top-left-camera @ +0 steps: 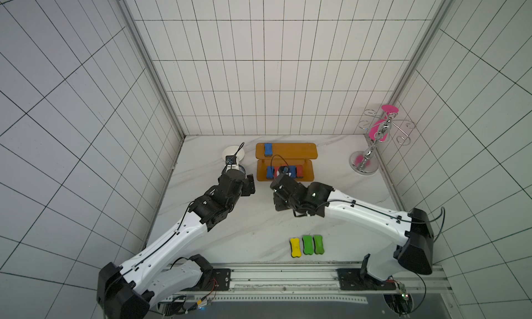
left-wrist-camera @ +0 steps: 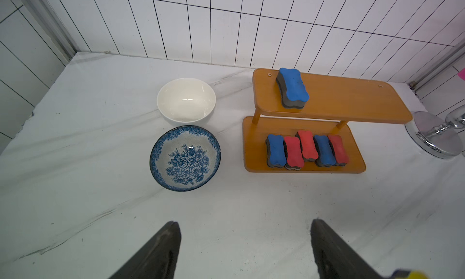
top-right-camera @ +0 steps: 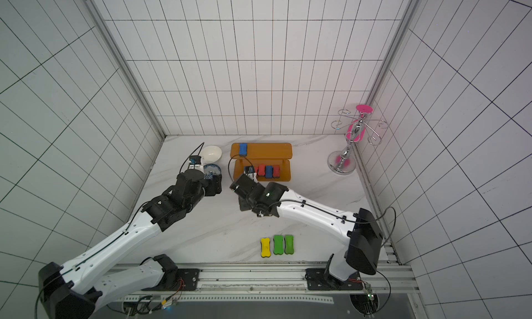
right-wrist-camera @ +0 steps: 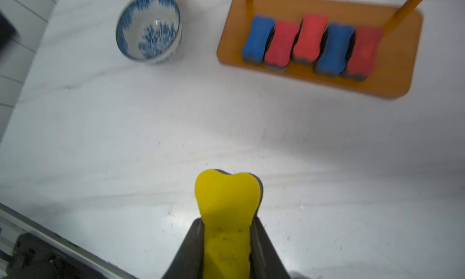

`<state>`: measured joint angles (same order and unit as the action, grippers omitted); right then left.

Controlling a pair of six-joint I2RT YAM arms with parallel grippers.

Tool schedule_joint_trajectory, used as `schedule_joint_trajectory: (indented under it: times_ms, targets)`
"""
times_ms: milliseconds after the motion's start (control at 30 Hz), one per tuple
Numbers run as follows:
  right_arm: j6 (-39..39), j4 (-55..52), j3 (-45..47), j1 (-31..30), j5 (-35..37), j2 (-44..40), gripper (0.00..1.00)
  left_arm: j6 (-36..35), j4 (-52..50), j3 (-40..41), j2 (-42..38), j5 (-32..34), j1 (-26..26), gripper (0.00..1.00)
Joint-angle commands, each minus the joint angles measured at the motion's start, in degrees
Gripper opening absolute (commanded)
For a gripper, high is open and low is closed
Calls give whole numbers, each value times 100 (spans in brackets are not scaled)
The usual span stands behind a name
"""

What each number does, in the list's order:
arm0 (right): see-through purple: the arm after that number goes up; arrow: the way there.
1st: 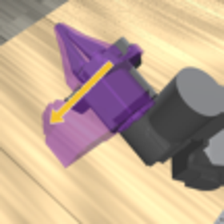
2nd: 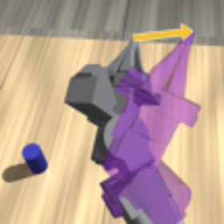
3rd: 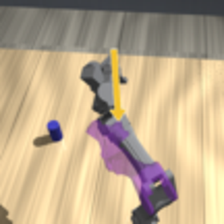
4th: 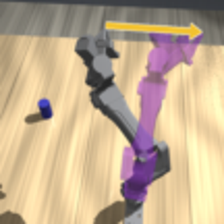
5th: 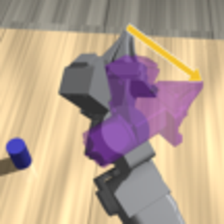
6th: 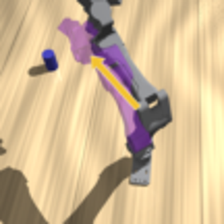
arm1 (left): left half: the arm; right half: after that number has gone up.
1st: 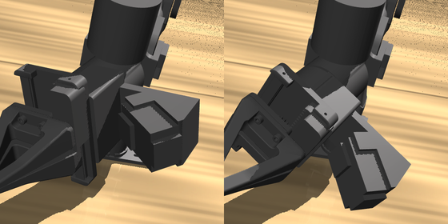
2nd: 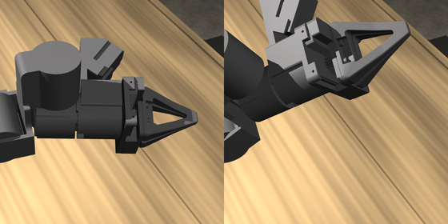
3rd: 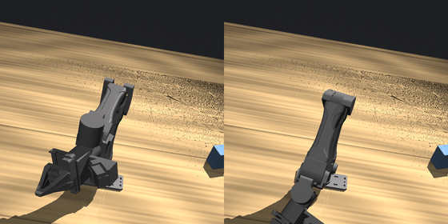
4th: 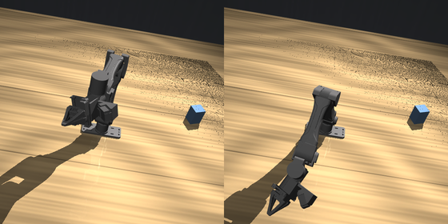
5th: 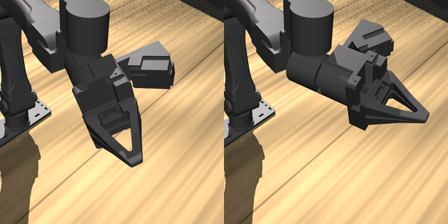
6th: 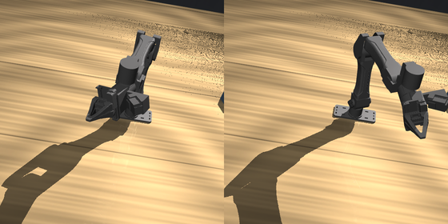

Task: Remove the whiteboard erasers from the shelf
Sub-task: Place the whiteboard eraser at the center of the board.

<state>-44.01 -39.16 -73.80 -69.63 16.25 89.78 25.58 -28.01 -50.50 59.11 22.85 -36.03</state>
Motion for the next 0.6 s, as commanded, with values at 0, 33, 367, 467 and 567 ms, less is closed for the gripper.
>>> schedule_joint_trajectory:
  times_ms: [0,33,367,467,567]
  targets:
    - [-1154,247,765,-566,318,295,24,172,-173,114,-48,-56,58,84]
    - [-1295,365,914,-764,269,347,24,199,-183,136,-55,-57,59,84]
    - [-2366,558,1762,-1342,-140,409,23,97,-329,161,-139,132,55,84]
    - [-2538,622,2016,-1365,-236,295,25,78,-303,180,-177,160,68,84]
    - [-2657,650,2273,-1349,-279,220,27,65,-275,194,-139,105,62,84]
